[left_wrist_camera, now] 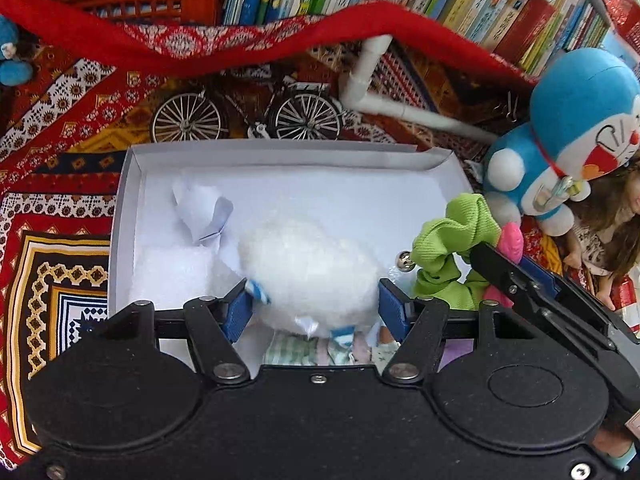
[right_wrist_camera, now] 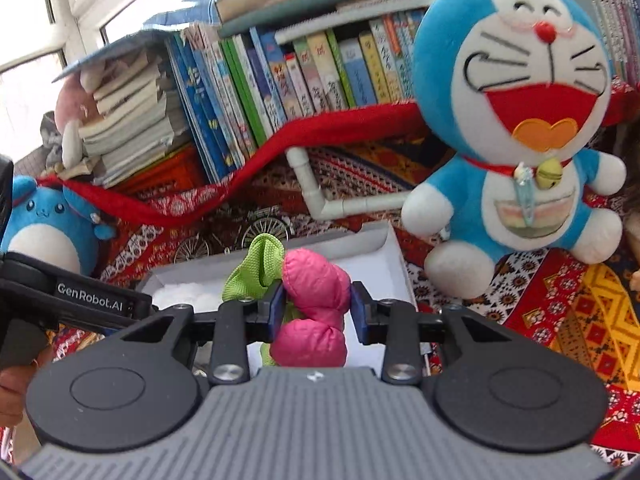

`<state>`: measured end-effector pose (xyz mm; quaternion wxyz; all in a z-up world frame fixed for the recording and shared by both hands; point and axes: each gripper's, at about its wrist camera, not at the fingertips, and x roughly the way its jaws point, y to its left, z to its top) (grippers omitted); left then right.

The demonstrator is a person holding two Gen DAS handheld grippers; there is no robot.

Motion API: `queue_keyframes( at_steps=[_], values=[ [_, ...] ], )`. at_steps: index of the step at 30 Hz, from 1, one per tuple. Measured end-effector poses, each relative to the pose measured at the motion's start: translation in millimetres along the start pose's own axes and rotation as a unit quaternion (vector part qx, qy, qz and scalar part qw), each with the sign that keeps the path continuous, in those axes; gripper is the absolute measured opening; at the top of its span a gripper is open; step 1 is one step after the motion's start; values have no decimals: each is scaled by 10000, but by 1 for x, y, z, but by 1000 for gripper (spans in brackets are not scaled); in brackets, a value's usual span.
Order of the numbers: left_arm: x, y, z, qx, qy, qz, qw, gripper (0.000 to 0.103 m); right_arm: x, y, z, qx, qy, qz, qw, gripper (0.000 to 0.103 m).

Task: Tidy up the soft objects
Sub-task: 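Carry fluffy plush in left tool while right tool carries green-pink plush into the tray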

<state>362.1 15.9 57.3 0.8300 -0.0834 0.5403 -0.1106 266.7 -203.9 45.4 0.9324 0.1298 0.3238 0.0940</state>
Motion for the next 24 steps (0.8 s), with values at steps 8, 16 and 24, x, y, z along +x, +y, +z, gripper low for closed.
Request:
queue_keyframes(
  at_steps=[8, 16, 24],
  values=[
    [4, -1, 4, 10, 78, 22, 10000, 62, 9, 0, -2, 11, 113, -1, 9999, 44],
    [-25, -7, 0, 37, -261, -150, 9995, 73, -9, 2, 2, 85, -95, 145, 9998, 64],
    [-82, -17, -26, 280, -846, -192, 9958, 78, -49, 14, 4, -39, -468, 220, 9987, 72]
  ],
)
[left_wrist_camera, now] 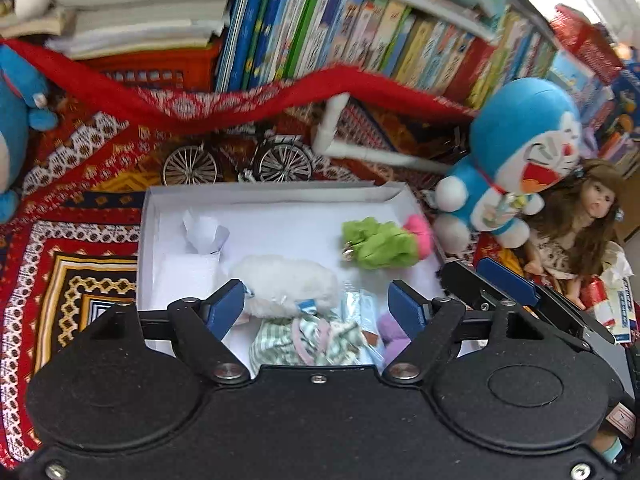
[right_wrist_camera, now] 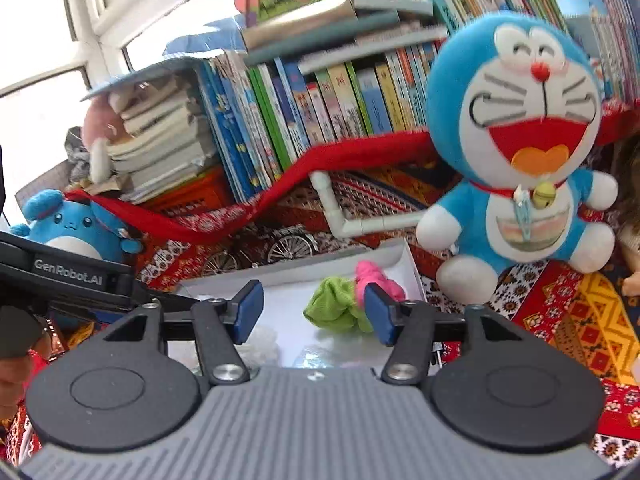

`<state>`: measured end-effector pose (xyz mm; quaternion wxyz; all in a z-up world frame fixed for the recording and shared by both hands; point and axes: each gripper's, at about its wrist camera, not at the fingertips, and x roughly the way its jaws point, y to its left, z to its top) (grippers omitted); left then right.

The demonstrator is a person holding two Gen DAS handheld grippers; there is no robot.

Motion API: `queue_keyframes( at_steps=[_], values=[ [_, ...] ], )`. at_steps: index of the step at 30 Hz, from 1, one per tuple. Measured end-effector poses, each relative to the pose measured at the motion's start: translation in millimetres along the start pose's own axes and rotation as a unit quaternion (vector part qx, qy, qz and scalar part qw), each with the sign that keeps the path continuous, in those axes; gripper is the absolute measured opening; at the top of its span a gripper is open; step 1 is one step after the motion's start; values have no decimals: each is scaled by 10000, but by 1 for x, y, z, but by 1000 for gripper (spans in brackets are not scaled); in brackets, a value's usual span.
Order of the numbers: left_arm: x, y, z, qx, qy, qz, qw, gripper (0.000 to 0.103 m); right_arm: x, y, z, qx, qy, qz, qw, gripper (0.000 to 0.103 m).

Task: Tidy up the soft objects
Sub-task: 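Carry fluffy plush in left tool while right tool carries green-pink plush into the tray, then open both tools over the tray and withdraw them toward the pile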

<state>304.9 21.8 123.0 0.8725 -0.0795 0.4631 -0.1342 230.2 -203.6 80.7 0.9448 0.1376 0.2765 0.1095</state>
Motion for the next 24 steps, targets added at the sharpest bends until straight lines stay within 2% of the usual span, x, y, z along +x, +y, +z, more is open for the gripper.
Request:
queue_keyframes(
  at_steps=[6, 12, 20, 24],
  values=[
    [-51, -15, -29, 285, -566, -137, 9979, 83, -42, 12, -7, -250, -372, 30, 9990, 80],
    [-90, -26, -68, 538, -1130, -351, 9915, 88, -83, 21, -25, -605, -760, 84, 9952, 88],
    [-114, -42, -118, 839, -1581, -424, 9829, 91, -125, 20, -48, -950, -1118, 57, 9892, 101],
    [-115, -46, -140, 886, -1702, -473, 9803, 91, -136, 16, -59, -1052, -1158, -7, 9877, 103]
  ],
)
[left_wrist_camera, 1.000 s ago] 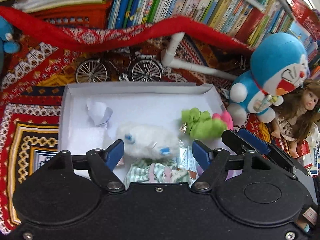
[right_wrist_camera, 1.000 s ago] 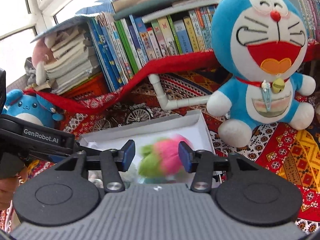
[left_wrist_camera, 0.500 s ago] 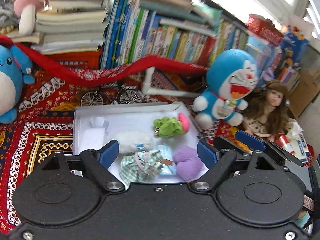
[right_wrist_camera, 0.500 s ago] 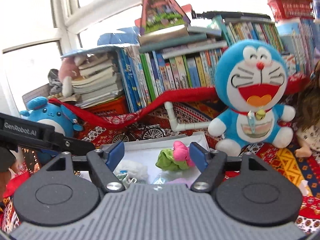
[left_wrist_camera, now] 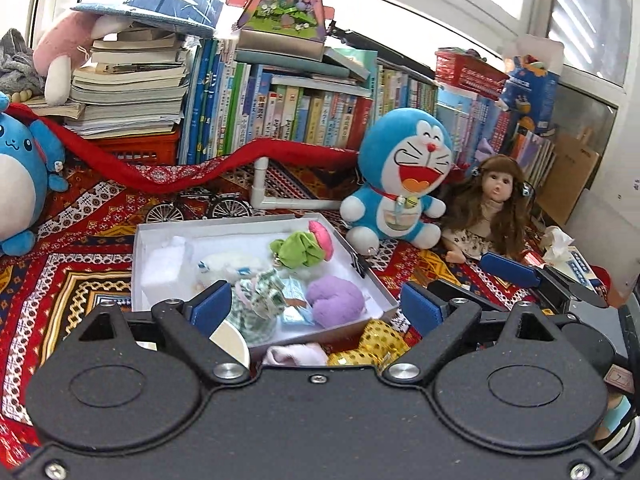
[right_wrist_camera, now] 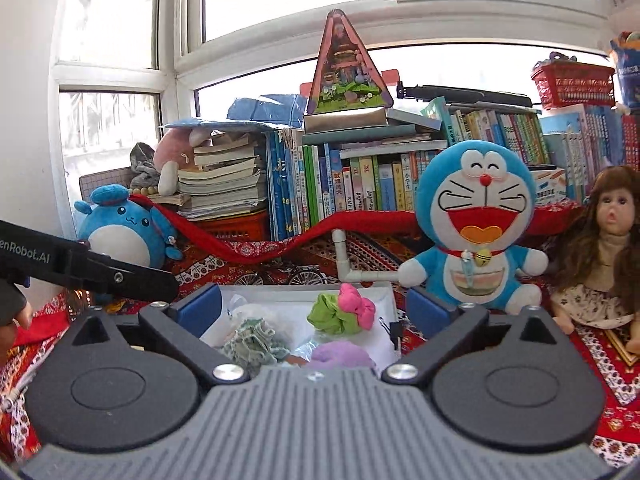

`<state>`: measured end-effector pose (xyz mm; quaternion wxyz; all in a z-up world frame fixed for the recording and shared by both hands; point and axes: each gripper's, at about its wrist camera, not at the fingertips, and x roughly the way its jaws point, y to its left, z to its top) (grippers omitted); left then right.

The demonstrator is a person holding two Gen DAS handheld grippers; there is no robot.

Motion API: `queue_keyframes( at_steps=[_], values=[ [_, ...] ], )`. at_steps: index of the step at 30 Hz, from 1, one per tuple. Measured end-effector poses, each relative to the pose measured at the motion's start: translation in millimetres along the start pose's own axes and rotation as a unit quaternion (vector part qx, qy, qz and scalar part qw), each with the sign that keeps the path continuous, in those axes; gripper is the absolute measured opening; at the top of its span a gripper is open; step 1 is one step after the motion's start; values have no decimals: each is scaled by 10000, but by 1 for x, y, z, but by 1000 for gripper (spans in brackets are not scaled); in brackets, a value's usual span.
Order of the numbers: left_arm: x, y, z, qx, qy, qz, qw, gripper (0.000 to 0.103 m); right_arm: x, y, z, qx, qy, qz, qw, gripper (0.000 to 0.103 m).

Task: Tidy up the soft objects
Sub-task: 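Open both tools over the tray and withdraw them toward the pile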

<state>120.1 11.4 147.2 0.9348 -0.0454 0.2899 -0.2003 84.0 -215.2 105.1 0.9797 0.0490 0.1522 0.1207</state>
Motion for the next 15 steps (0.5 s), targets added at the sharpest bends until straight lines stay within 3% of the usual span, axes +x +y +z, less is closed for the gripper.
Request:
queue_keyframes(
  at_steps=[9, 15],
  values=[
    [-11, -14, -33, 235, -244, 91, 9994, 93, -17, -4, -19, -161, -23, -165, 9997, 103],
    [-11, -11, -54, 44, -279, 166, 9995, 93, -25, -10, -34, -134, 52, -290, 9995, 103]
  ],
)
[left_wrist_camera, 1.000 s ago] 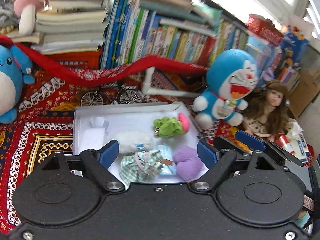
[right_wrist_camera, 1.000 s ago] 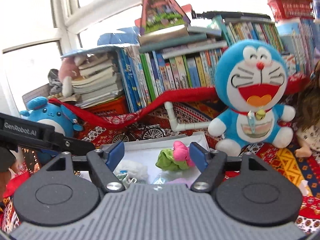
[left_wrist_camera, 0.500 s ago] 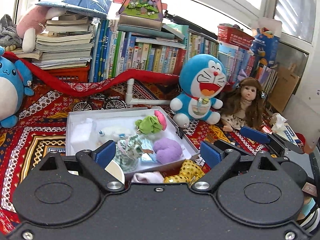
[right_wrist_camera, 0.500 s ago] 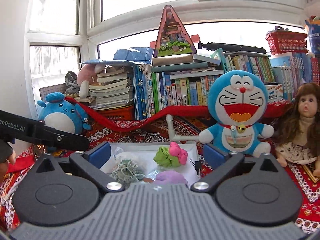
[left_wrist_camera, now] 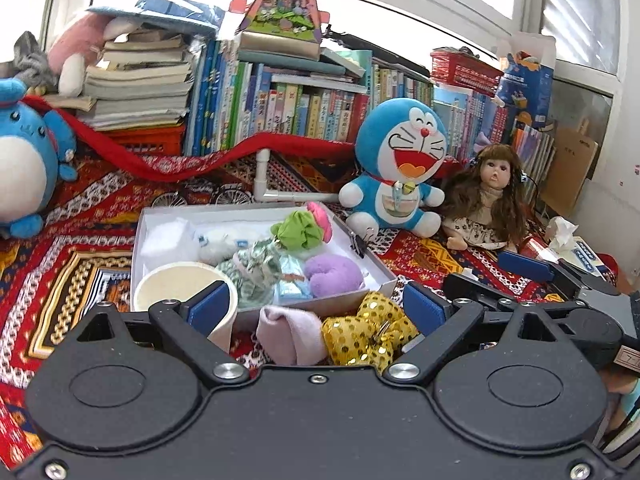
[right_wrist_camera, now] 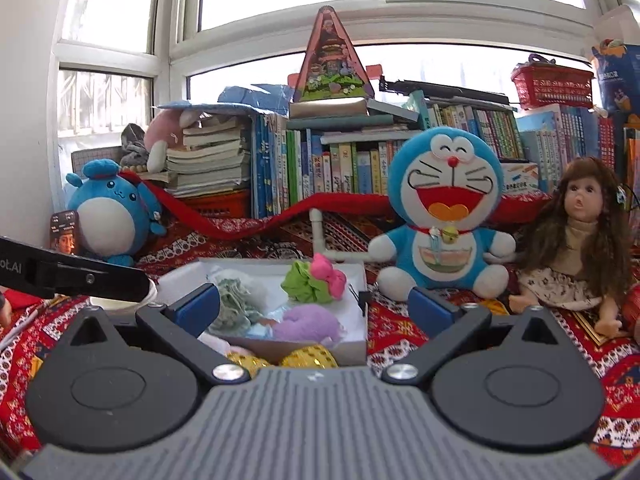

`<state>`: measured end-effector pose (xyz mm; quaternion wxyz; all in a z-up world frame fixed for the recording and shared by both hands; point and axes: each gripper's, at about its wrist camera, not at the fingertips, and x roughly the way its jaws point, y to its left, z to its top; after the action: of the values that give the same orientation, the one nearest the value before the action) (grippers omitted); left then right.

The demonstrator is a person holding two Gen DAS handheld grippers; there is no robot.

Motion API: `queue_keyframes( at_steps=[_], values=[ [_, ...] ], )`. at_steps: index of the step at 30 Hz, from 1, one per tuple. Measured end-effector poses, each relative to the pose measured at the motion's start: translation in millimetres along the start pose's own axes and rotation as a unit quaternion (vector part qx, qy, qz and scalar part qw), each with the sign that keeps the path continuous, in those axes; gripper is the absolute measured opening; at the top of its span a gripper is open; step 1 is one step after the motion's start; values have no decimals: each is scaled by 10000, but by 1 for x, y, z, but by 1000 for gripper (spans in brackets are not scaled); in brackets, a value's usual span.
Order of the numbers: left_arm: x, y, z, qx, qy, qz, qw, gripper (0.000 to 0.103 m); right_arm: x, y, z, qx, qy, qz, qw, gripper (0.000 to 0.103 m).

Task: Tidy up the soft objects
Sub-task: 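Open both tools over the tray and withdraw them toward the pile, then grasp the gold sequin bow with left tool while right tool grasps the blue cloth bag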

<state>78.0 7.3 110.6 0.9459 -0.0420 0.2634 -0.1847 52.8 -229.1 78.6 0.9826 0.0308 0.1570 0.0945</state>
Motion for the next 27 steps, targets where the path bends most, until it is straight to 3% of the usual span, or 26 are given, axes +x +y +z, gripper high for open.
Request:
queue_keyframes(
  at_steps=[5, 9, 14, 19, 27],
  values=[
    [2, 3, -15, -73, 61, 36, 9999, 92, -5, -8, -11, 84, 82, -111, 9999, 103],
    [4, 1, -26, -120, 109, 73, 9998, 86, -8, -16, -20, 152, 164, -220, 9995, 103],
    [11, -2, -37, -196, 190, 120, 9996, 71, -9, -24, -30, 196, 251, -340, 9989, 103],
    [19, -11, -49, -110, 232, 271, 9993, 47, -10, -30, -38, 211, 295, -553, 9978, 103],
    [33, -26, -61, -101, 486, 70, 9987, 39, -11, -46, -49, 506, 476, -797, 9944, 84]
  ],
)
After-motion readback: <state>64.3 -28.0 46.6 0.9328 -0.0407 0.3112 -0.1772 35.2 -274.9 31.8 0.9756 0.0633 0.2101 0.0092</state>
